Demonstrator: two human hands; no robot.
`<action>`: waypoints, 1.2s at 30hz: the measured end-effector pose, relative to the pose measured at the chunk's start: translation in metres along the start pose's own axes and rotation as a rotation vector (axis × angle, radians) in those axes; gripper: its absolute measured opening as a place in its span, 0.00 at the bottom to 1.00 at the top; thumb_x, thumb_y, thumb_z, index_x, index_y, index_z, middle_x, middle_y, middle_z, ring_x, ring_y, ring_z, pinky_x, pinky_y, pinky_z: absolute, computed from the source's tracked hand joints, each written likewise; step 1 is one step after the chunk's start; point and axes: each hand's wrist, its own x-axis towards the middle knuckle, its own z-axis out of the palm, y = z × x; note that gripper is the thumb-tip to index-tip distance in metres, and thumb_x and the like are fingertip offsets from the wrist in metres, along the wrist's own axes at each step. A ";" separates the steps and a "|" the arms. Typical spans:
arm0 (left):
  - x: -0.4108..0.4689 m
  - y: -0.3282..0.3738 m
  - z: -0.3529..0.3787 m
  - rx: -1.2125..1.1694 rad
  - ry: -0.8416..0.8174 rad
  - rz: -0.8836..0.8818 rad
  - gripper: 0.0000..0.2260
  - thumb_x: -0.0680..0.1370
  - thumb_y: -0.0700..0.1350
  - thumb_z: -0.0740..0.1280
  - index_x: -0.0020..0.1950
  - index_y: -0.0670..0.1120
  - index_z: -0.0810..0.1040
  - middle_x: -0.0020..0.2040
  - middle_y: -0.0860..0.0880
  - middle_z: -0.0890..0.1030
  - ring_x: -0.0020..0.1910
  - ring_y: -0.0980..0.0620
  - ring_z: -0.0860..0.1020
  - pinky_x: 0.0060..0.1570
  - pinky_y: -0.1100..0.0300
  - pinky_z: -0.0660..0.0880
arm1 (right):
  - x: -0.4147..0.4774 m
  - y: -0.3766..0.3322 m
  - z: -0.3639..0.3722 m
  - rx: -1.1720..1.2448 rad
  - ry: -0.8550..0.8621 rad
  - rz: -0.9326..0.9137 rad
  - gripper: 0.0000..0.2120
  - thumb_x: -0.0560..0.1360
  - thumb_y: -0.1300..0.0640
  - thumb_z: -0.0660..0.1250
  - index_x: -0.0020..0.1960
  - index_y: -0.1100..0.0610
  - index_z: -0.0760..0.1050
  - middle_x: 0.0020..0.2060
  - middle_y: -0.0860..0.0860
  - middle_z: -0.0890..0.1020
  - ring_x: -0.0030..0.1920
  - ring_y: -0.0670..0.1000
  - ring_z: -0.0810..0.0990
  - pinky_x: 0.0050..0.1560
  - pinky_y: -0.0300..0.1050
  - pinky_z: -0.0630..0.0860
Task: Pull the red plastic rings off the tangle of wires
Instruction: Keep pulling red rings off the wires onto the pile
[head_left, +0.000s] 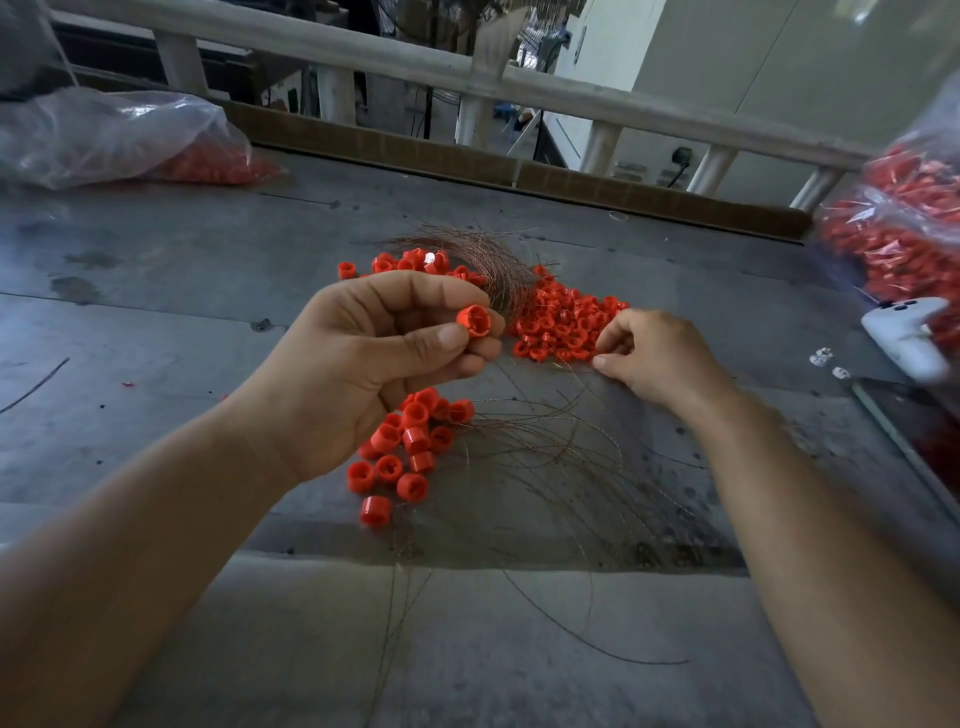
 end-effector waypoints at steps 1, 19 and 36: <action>0.000 0.000 0.000 0.004 0.000 -0.001 0.10 0.66 0.34 0.64 0.41 0.43 0.84 0.41 0.45 0.84 0.39 0.53 0.83 0.38 0.66 0.78 | 0.000 0.000 -0.001 0.000 0.003 -0.006 0.05 0.70 0.59 0.71 0.42 0.53 0.75 0.37 0.46 0.74 0.42 0.48 0.73 0.42 0.40 0.65; 0.000 0.000 0.000 0.047 -0.031 -0.002 0.10 0.66 0.34 0.65 0.41 0.43 0.84 0.40 0.46 0.84 0.39 0.53 0.83 0.38 0.67 0.78 | -0.005 -0.003 -0.009 0.277 0.064 -0.072 0.14 0.65 0.62 0.76 0.35 0.50 0.72 0.32 0.45 0.75 0.32 0.38 0.73 0.24 0.23 0.64; 0.002 -0.003 0.001 0.122 0.067 -0.036 0.10 0.64 0.36 0.66 0.39 0.46 0.84 0.38 0.46 0.84 0.39 0.53 0.83 0.38 0.67 0.77 | -0.034 -0.051 -0.026 0.988 0.016 -0.219 0.11 0.59 0.61 0.72 0.42 0.53 0.79 0.32 0.45 0.83 0.37 0.42 0.81 0.38 0.32 0.76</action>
